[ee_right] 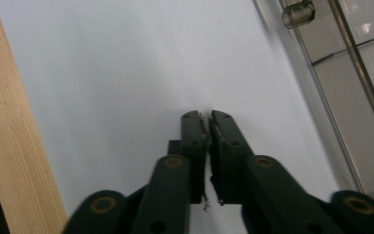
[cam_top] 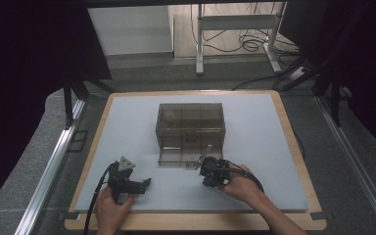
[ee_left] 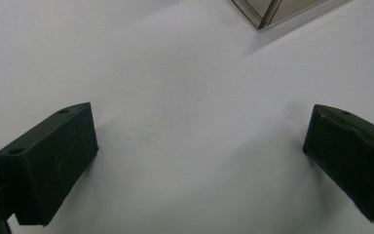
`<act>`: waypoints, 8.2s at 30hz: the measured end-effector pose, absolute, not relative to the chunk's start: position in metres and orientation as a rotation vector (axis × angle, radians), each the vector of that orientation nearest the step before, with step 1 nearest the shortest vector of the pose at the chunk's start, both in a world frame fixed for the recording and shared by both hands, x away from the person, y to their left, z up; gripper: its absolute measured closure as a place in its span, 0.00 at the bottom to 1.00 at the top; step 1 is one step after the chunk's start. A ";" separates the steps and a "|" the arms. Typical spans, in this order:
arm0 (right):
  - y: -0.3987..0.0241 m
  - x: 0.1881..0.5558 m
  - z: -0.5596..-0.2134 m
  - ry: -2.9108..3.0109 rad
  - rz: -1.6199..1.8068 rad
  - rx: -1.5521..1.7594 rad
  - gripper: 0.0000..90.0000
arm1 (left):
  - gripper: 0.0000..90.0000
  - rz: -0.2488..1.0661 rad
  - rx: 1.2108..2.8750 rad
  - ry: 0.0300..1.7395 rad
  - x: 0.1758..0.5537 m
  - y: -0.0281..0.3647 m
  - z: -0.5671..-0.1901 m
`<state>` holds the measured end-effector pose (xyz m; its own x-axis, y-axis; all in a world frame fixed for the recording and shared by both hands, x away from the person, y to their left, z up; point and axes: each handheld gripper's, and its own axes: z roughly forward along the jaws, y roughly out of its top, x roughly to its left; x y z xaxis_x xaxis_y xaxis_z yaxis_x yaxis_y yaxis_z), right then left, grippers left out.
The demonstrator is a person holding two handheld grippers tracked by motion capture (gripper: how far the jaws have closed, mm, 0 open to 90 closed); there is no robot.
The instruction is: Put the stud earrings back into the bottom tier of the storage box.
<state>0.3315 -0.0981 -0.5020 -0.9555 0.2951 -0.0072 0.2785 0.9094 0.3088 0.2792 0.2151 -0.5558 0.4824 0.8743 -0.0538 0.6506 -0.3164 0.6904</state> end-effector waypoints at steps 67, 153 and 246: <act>-0.091 0.381 -0.467 2.867 0.857 0.640 0.94 | 0.00 0.438 2.072 1.254 0.279 0.215 -0.556; -0.096 0.381 -0.483 2.793 0.941 0.634 0.59 | 0.00 0.437 2.073 1.255 0.279 0.215 -0.556; -0.222 0.304 -0.533 2.596 1.031 0.756 0.08 | 0.00 0.440 2.072 1.255 0.279 0.215 -0.556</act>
<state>0.3043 -0.2217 -0.5334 -0.8350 0.5490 -0.0371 0.3740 0.6156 0.6937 0.2792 0.2151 -0.5557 0.4816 0.8748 -0.0525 0.6501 -0.3165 0.6908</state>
